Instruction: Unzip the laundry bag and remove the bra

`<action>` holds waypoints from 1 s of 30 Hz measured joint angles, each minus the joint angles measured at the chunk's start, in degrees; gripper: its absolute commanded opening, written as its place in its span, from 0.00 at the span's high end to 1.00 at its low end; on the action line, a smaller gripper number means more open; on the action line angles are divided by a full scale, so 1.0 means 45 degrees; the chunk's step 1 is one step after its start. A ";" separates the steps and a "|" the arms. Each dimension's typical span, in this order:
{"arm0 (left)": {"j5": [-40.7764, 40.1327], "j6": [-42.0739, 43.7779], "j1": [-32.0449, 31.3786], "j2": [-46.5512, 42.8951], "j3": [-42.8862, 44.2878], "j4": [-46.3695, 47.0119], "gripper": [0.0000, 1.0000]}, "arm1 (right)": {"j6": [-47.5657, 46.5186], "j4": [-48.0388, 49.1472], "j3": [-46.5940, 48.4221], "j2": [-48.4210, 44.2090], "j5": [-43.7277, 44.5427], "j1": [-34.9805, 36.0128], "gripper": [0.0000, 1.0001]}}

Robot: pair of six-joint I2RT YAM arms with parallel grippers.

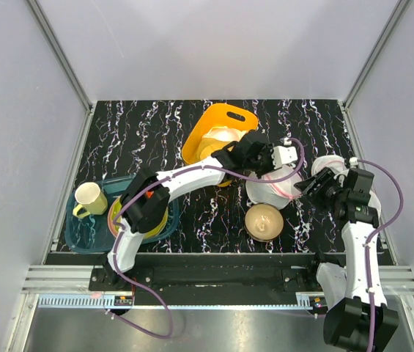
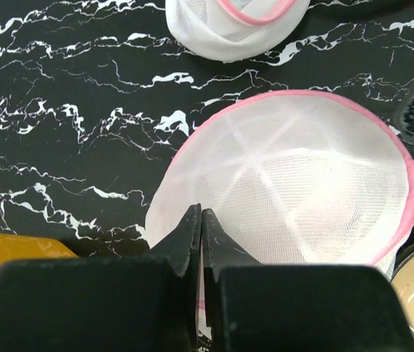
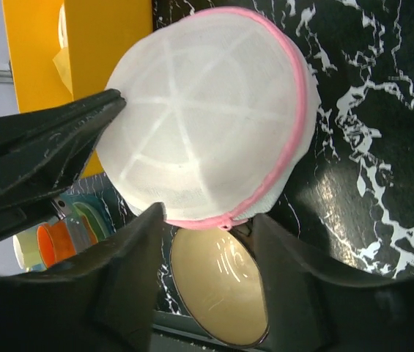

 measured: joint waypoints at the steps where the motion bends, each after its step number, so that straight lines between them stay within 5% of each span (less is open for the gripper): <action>1: -0.0029 0.0000 0.0034 0.0000 -0.0034 0.0015 1.00 | -0.0005 -0.0015 -0.0092 -0.0044 0.0005 0.0000 0.27; 6: -0.0117 -0.0097 0.0243 -0.0068 -0.0359 0.0155 1.00 | 0.0015 -0.0180 -0.0350 -0.0039 0.0087 0.0000 0.17; 16: -0.0223 -0.0112 0.0544 -0.0505 -0.1005 0.0199 1.00 | 0.1205 0.1831 -0.1666 0.1112 0.0806 0.0000 0.33; 19: -0.0238 -0.0117 0.0534 -0.0583 -0.1039 0.0204 1.00 | 0.1705 0.2919 -0.1787 0.2016 0.0758 0.0000 0.41; 23: -0.0282 -0.0146 0.0534 -0.0826 -0.1379 0.0316 0.99 | 0.2176 0.4367 -0.1787 0.2832 0.0544 0.0000 0.76; 24: -0.0316 -0.0151 0.0534 -0.0923 -0.1481 0.0316 0.94 | 0.2365 0.4648 -0.1787 0.2977 0.0476 0.0000 0.89; 26: -0.0525 -0.0233 0.0534 -0.1234 -0.1700 0.0301 0.74 | 0.2676 0.4993 -0.1787 0.3065 0.0452 0.0000 1.00; 28: -0.0729 -0.0253 0.0534 -0.1598 -0.1851 0.0291 0.61 | 0.2798 0.5134 -0.1778 0.2982 0.0364 0.0000 1.00; 30: -0.0937 -0.0291 0.0534 -0.2147 -0.2040 0.0253 0.31 | 0.2958 0.5115 -0.1778 0.2749 0.0330 0.0000 1.00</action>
